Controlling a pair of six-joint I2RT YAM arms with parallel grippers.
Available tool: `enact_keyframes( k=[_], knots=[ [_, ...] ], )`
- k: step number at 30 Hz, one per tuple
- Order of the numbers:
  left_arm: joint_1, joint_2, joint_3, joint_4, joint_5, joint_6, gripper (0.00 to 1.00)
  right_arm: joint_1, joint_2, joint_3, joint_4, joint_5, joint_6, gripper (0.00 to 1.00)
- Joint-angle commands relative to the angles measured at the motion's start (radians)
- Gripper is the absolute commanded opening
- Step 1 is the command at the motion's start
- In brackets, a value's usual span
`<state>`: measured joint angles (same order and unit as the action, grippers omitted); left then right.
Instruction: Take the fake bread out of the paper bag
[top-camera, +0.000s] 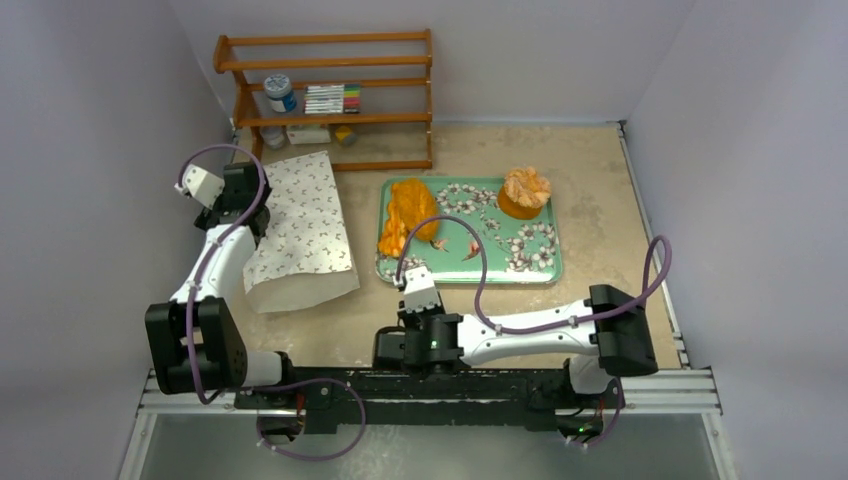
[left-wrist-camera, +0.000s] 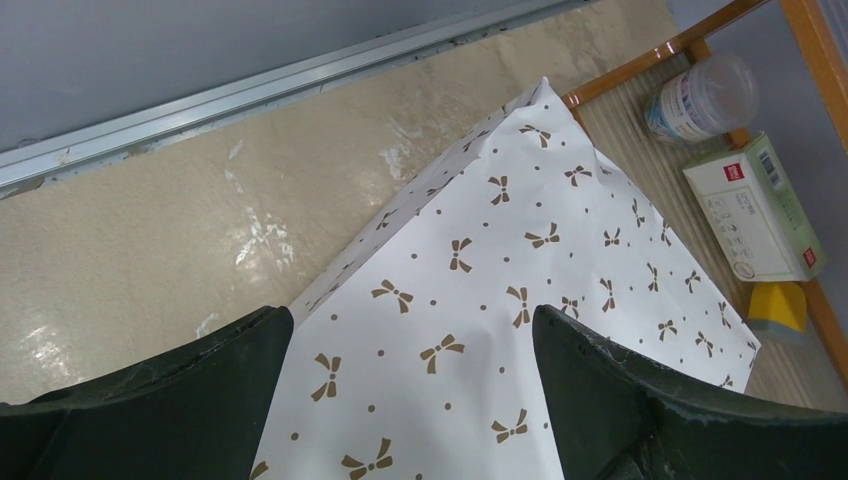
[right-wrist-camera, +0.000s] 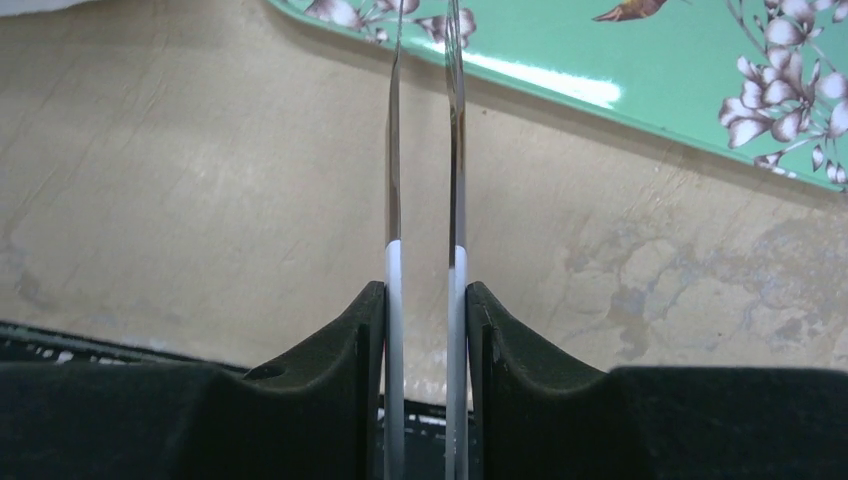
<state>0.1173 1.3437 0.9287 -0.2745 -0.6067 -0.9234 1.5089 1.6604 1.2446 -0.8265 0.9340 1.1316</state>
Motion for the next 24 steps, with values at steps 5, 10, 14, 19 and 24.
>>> enact_keyframes(
  k=[5,10,14,19,24],
  knots=[
    [0.008,0.042,0.097,-0.02,-0.034,0.034,0.92,0.131,-0.066,0.079,-0.156,0.027,0.126,0.34],
    [0.007,0.063,0.116,-0.032,-0.036,0.044,0.92,0.195,-0.093,0.122,-0.169,0.015,0.116,0.34],
    [0.008,0.069,0.112,-0.034,-0.04,0.052,0.92,0.225,-0.086,0.16,-0.182,0.022,0.114,0.33],
    [0.008,0.072,0.109,-0.034,-0.042,0.061,0.92,0.261,-0.072,0.205,-0.152,0.021,0.072,0.33],
    [0.008,0.082,0.12,-0.04,-0.035,0.066,0.92,0.278,-0.078,0.219,-0.007,0.001,-0.081,0.34]
  ],
)
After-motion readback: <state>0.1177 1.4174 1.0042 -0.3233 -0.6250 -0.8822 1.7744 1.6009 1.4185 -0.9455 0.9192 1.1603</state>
